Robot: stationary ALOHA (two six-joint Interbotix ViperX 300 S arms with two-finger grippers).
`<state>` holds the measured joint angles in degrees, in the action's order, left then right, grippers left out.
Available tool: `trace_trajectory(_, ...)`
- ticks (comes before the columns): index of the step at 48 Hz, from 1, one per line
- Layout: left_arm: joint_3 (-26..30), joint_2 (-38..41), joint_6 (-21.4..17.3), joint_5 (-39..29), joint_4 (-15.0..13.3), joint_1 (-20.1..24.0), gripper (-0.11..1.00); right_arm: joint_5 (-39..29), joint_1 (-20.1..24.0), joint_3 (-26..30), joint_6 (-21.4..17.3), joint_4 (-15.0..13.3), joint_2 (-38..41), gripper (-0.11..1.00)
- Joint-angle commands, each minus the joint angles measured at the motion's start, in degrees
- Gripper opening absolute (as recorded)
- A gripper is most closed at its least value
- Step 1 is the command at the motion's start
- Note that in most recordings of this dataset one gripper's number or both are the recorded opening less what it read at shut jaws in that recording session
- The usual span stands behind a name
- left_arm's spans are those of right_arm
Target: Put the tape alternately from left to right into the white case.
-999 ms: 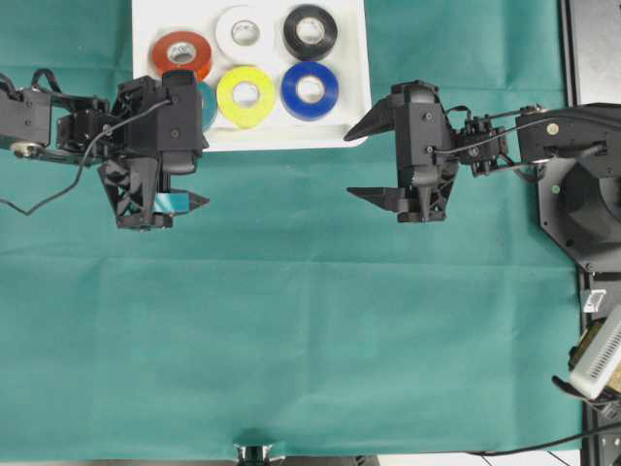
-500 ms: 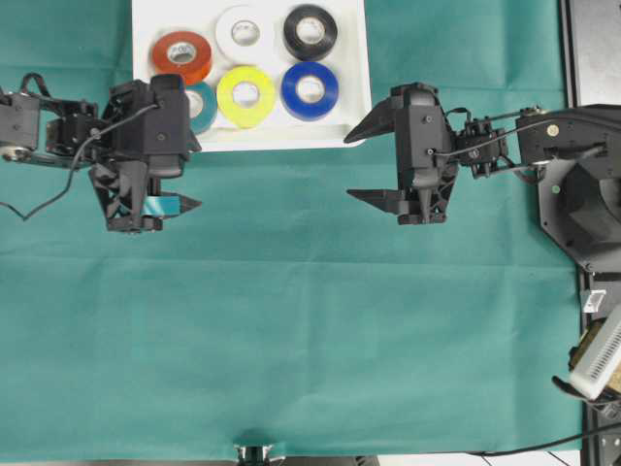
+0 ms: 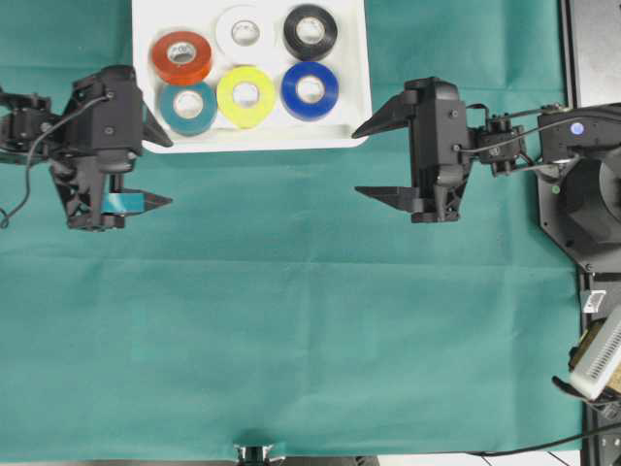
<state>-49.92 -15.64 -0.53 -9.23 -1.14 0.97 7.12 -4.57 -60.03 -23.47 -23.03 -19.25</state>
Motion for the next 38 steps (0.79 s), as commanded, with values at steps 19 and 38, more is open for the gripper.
trace_trajectory(19,-4.57,-7.82,0.0,0.79,0.0,-0.18,0.97,0.62,0.09,-1.32,-0.09,0.0,-4.13,0.81)
trace_trajectory(38,-10.63,-15.03,0.0,4.66,0.0,-0.18,0.97,2.9,0.18,-3.87,-0.09,0.0,-8.0,0.81)
